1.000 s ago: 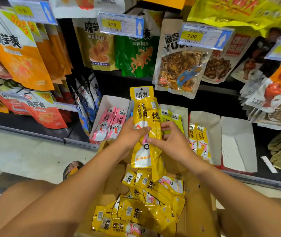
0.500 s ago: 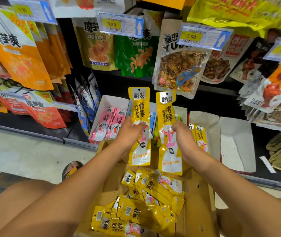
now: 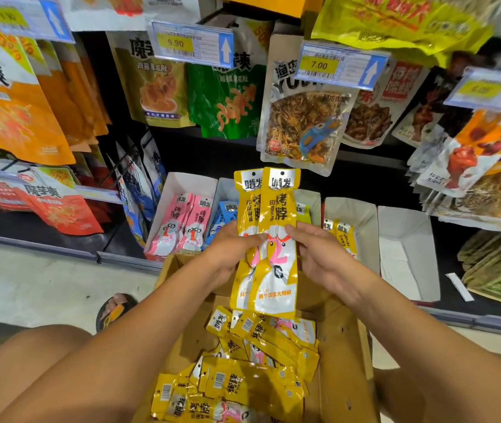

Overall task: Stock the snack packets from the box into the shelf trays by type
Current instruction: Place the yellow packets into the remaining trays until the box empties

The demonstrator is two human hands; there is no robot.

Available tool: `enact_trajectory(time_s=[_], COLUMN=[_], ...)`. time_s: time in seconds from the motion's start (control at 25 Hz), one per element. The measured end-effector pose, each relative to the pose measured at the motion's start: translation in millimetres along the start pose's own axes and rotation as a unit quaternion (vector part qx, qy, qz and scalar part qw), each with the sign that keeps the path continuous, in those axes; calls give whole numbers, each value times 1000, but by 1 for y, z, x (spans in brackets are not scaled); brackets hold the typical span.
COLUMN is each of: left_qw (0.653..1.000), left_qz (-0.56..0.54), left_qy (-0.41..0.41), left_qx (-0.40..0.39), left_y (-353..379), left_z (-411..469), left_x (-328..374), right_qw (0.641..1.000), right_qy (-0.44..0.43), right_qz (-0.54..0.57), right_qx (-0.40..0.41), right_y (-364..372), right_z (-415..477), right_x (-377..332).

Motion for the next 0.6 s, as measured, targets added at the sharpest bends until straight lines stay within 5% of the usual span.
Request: enact_trajectory(time_s=[0.12, 0.36, 0.6], left_qw=[999, 996, 994], left_qz=[-29, 77, 102], left_qy=[-18, 0, -18], left_qx=[-11, 48, 28], left_y=[5, 10, 27], left_z=[-1, 6, 9], left_x=[0, -15, -11], right_qw=[998, 984, 989], right_qy=[40, 19, 27], right_qz=[21, -162, -90], right_qx=[-36, 76, 113], right_y=[-9, -24, -63], right_z=[0, -12, -10], right_x=[2, 7, -14])
Point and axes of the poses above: each hand's wrist, its own z-axis towards the middle knuckle, its own y-axis out of the palm, x = y × z, the point moved 3 cm from there along z, towards the middle knuckle, and after that the axes turned 8 degrees about y, right-handed, at the moved point
